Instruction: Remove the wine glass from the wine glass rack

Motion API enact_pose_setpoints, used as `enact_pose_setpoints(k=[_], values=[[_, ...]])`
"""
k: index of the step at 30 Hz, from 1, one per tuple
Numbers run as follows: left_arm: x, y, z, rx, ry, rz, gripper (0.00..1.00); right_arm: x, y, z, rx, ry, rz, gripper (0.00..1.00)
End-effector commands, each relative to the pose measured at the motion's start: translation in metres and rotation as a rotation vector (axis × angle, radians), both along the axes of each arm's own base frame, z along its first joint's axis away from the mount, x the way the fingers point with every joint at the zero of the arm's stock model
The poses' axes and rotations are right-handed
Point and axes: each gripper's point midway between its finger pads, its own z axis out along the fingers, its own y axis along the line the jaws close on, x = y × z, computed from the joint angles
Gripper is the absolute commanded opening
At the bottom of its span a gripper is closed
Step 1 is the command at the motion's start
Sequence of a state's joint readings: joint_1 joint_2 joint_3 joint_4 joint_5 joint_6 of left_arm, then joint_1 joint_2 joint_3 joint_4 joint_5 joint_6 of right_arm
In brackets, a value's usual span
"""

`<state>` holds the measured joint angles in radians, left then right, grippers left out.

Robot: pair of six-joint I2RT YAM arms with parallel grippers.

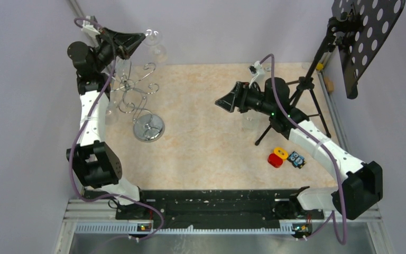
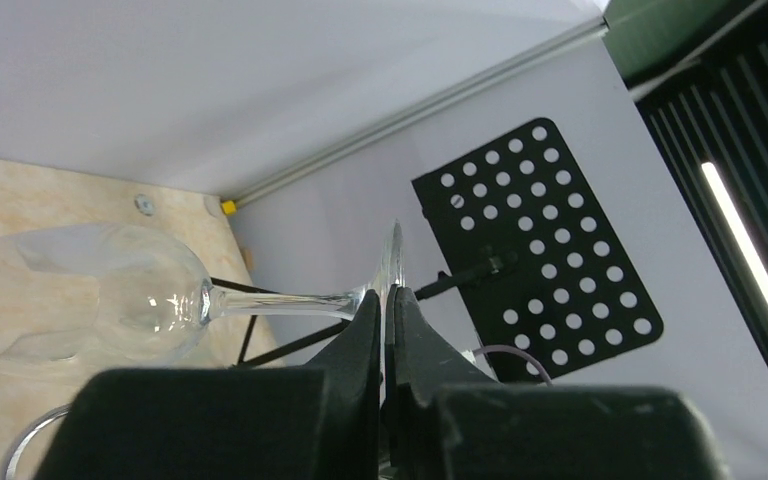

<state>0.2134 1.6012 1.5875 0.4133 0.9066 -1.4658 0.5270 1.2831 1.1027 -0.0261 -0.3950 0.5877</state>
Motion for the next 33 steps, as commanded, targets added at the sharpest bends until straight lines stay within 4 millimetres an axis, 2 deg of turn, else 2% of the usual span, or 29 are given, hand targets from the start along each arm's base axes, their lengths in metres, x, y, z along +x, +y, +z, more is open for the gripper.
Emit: enact_pose_setpoints(k=[1,5,9,13,17,22,26,29,33], values=[[-0.032,-0.033,0.038,0.009,-0.161,-0.104,0.0,-0.008,0.0,0.05,0.14,-0.163,0.028,0.73],[-0.048,-0.06,0.042,-0.01,-0.132,-0.173,0.0,-0.011,0.002,0.071,0.166,-0.292,0.061,0.73],[-0.067,-0.087,0.037,-0.03,-0.076,-0.225,0.0,-0.013,0.007,0.103,0.185,-0.454,0.1,0.72],[-0.088,-0.116,0.024,-0.05,-0.011,-0.288,0.0,-0.015,0.013,0.131,0.191,-0.598,0.125,0.71],[-0.109,-0.134,0.012,-0.061,0.035,-0.322,0.0,-0.017,0.017,0.147,0.192,-0.705,0.13,0.69],[-0.139,-0.149,0.006,-0.04,0.051,-0.346,0.0,-0.027,0.031,0.147,0.182,-0.775,0.206,0.65],[-0.158,-0.151,0.009,-0.032,0.038,-0.361,0.0,-0.053,0.053,0.137,0.148,-0.842,0.378,0.63],[-0.169,-0.151,0.008,-0.022,0.034,-0.372,0.0,-0.068,0.064,0.136,0.133,-0.896,0.439,0.63],[-0.182,-0.149,0.002,0.033,0.027,-0.358,0.0,-0.075,0.071,0.139,0.144,-0.928,0.469,0.52]])
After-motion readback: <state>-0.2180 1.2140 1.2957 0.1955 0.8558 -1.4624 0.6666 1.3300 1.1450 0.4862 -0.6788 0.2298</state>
